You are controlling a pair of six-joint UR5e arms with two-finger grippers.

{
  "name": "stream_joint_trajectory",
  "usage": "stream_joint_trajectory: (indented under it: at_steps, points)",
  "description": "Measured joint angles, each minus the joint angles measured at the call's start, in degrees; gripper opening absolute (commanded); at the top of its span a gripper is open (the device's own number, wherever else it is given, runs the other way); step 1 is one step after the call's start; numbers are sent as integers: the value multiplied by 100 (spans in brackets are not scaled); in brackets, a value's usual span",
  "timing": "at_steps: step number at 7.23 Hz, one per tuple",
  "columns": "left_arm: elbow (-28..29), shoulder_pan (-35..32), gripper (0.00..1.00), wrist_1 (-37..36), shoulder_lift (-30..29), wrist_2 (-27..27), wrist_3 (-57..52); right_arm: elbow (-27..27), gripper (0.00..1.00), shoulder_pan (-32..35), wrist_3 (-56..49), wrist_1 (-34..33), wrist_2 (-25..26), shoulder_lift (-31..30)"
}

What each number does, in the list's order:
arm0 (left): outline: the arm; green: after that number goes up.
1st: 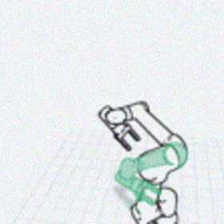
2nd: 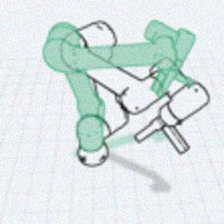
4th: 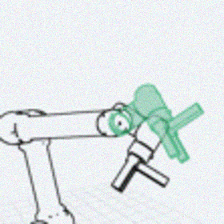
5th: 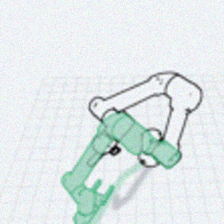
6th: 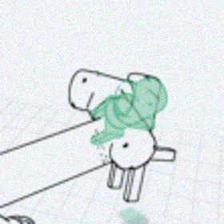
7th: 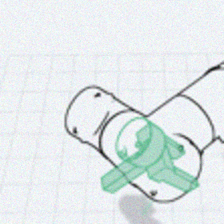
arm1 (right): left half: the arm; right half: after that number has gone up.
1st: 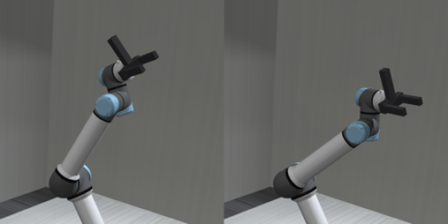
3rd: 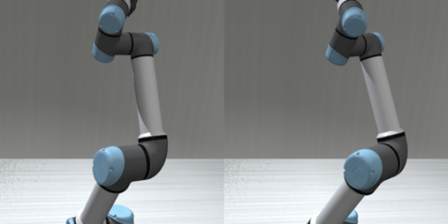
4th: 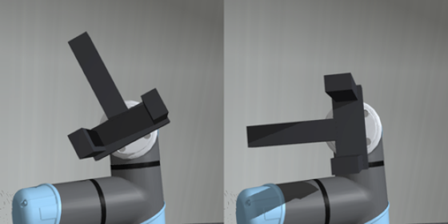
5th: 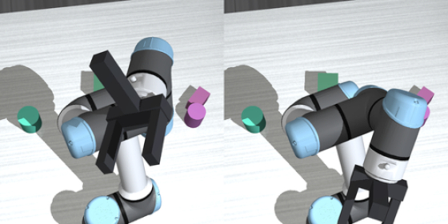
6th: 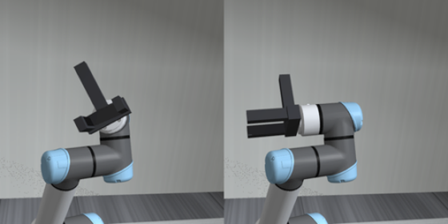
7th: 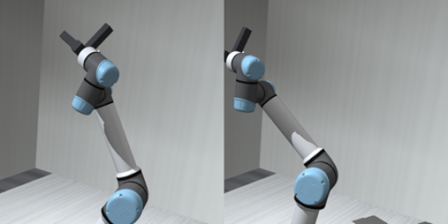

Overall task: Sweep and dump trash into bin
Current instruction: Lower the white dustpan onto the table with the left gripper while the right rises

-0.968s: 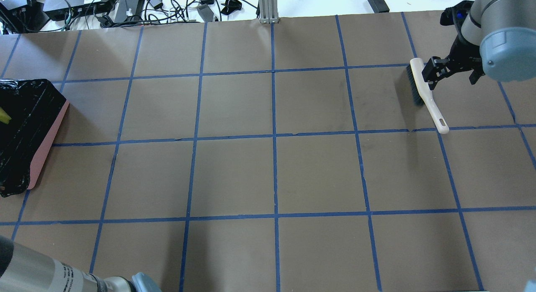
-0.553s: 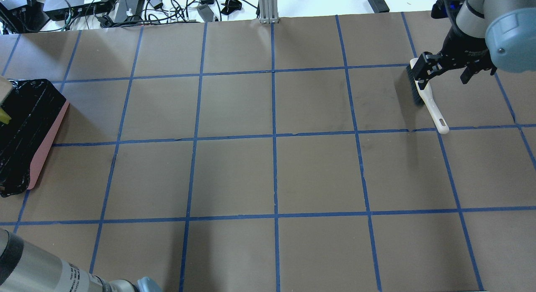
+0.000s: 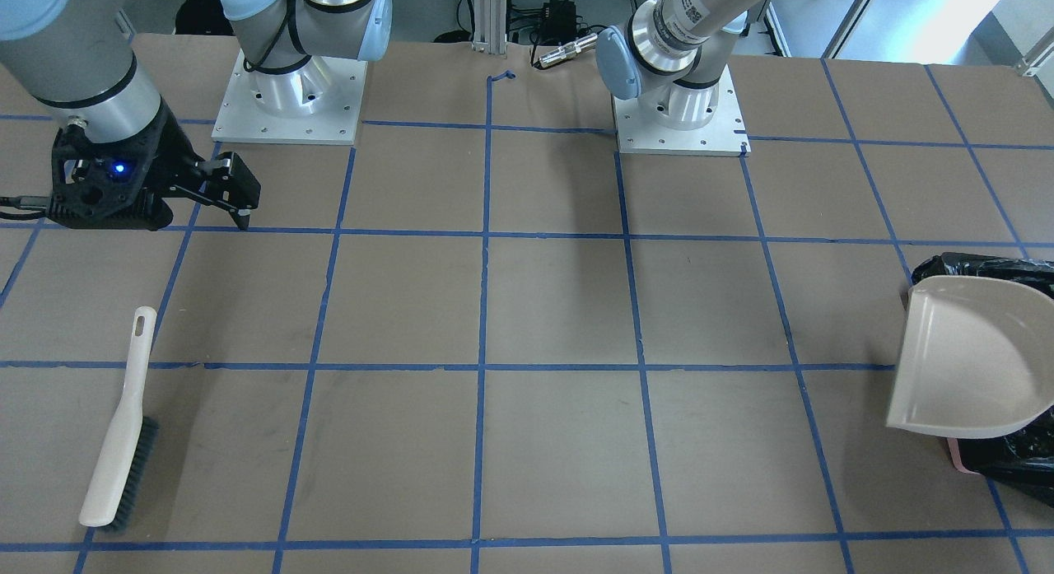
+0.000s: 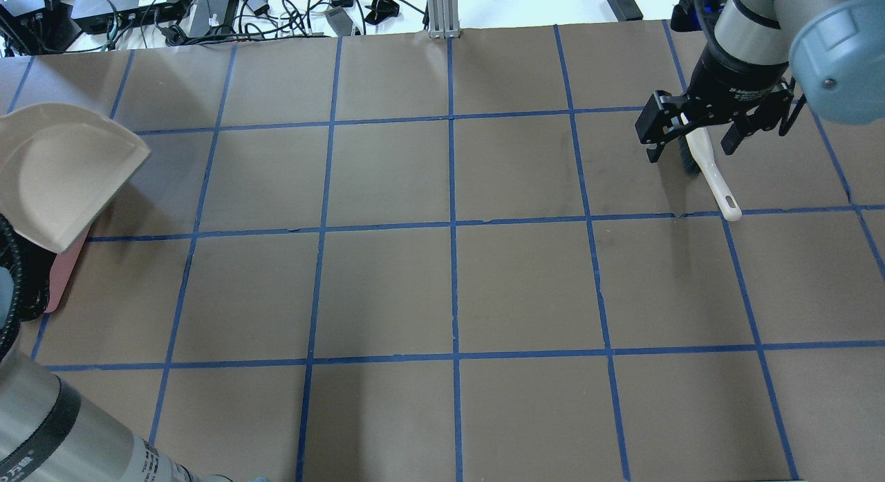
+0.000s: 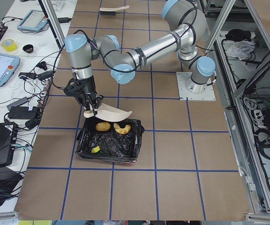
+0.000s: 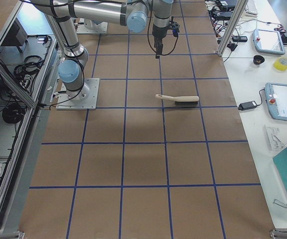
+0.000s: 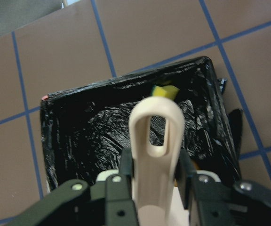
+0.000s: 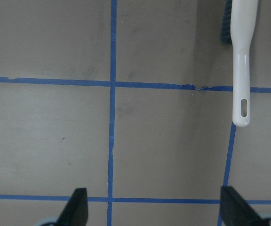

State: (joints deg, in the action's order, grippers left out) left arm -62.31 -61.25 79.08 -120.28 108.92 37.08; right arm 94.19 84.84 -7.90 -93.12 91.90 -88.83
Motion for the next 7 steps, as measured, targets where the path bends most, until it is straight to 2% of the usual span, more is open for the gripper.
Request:
stream_joint_trajectory:
  at_steps: [3,5,7]
  points:
    - [-37,-463,0,174,-410,-1156,100,-6,100,111,58,78,-45,-79]
    - [-16,-654,0,251,-712,-1468,336,0,100,148,73,138,-72,-97]
    - [33,-714,0,256,-980,-1692,1248,9,100,179,83,152,-86,-104]
